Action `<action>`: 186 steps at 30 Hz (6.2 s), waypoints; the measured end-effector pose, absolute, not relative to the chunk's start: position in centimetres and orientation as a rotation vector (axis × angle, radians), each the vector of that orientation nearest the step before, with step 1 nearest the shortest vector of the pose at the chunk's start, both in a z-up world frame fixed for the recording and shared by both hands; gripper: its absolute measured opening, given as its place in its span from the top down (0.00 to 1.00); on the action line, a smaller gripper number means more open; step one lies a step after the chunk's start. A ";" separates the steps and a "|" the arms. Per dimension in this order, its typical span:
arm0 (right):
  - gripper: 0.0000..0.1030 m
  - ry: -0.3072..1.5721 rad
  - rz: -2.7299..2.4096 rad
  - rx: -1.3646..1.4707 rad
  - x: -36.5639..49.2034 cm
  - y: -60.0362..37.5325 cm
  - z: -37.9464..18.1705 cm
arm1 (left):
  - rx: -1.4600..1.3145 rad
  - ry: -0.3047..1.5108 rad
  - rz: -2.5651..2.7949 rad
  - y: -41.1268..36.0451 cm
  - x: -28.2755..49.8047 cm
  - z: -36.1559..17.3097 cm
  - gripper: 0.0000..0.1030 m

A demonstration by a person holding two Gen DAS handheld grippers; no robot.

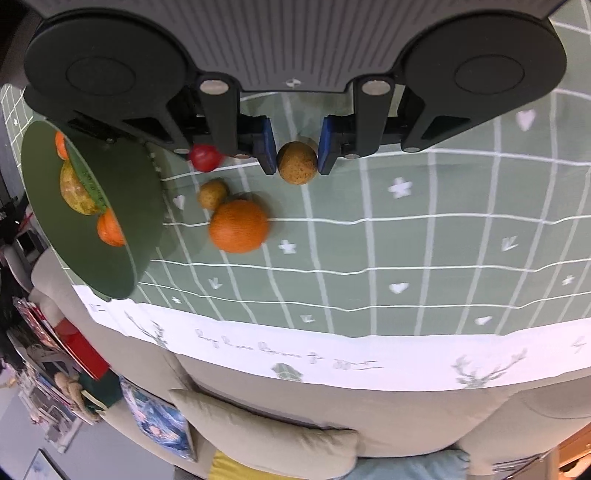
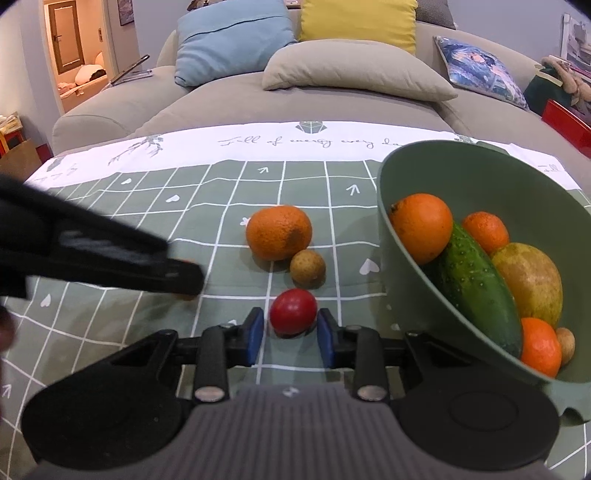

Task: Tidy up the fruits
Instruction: 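Grasp a brown kiwi-like fruit with the left tool while the right tool grasps the red fruit, then carry the brown fruit and red fruit in both tools over the colander, then open both tools to drop the brown and red fruits into the colander, then move both tools toward the last orange and small brown fruit, then grasp the small brown fruit with the right tool while the left tool grasps the orange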

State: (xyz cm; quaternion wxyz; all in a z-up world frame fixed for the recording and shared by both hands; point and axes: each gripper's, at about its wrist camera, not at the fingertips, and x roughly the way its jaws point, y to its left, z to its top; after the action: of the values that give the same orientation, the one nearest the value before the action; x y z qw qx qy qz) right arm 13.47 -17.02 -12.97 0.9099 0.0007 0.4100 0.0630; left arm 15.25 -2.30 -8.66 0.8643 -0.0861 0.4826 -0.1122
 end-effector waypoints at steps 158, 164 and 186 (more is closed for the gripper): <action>0.76 1.149 0.701 -0.836 23.0 -13.6 -10.6 | -0.030 0.898 -0.314 0.0 12.4 -5.9 0.66; 0.81 1.216 0.734 -0.861 24.2 -13.5 -11.5 | -0.080 0.904 -0.333 0.0 13.3 -6.0 0.65; 0.81 1.104 0.692 -0.680 25.8 -17.5 -4.6 | -0.126 0.938 -0.474 -5.2 18.8 -8.6 0.42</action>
State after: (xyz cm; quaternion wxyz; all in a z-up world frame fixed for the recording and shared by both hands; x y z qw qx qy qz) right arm 25.81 -17.50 -4.59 0.7420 -0.3102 0.5036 0.3157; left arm 18.82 -5.24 -8.56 0.8633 -0.0602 0.4473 -0.2260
